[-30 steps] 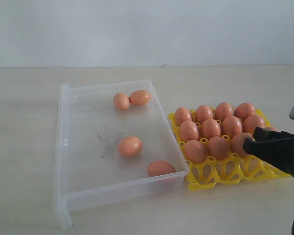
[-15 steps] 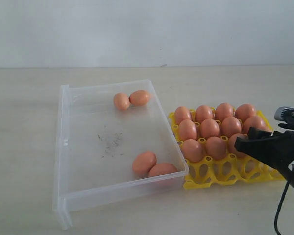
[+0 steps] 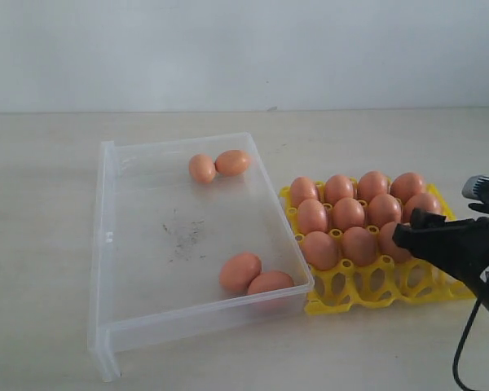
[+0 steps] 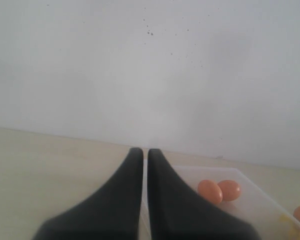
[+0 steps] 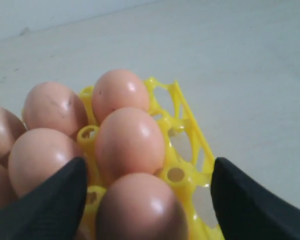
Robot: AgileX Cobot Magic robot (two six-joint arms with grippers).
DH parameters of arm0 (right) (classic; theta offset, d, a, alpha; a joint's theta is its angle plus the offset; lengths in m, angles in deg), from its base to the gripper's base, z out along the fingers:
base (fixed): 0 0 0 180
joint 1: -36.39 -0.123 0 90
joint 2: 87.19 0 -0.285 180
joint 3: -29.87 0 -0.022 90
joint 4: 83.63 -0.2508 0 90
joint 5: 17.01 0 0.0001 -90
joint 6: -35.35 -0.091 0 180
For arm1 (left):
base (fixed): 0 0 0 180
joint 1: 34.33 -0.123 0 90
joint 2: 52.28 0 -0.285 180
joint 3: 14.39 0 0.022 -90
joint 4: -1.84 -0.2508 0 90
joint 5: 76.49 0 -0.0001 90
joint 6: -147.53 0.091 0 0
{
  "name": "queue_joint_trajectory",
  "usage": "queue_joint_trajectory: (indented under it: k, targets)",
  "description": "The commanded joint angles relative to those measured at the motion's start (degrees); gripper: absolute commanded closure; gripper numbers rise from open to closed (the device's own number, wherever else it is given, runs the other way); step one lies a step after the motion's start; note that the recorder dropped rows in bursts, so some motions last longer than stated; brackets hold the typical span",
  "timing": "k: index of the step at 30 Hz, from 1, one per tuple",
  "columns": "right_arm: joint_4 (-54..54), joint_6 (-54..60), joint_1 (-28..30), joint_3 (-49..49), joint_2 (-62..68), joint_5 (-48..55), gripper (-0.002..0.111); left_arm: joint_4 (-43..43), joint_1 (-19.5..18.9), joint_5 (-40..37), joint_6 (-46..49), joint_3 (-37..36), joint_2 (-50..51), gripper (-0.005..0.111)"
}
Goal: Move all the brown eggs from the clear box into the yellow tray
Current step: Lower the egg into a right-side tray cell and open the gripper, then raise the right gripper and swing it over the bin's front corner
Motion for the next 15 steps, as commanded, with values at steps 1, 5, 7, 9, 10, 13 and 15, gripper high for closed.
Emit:
queue_joint_trajectory:
  k: [1,5,7,9,10,13,15]
  targets:
    - [0.7,0.0,-0.2,-2.0,-3.1,-4.7,0.042,0.6,0.3,0.9,-0.4,0.2,-0.2,0.103]
    - [2.6,2.4,-0.7,-2.6,-11.5,-4.7,0.044,0.6,0.3,0.9,-0.4,0.2,-0.2,0.103]
    - [7.2,2.8,-0.7,-2.6,-16.8,-4.7,0.055,0.6,0.3,0.9,-0.4,0.2,-0.2,0.103]
    - [14.7,-1.5,-0.7,-2.4,-21.9,-4.7,0.074,0.6,0.3,0.9,-0.4,0.2,-0.2,0.103]
    - [19.4,-4.6,-0.7,-2.0,-23.8,-4.7,0.084,0.6,0.3,0.9,-0.4,0.2,-0.2,0.103]
    - [59.2,-25.3,-0.7,11.0,-30.1,1.0,0.107,0.6,0.3,0.9,-0.4,0.2,-0.2,0.103]
    - [87.2,-54.1,-3.7,23.4,-29.4,23.5,0.107,0.6,0.3,0.9,-0.4,0.2,-0.2,0.103]
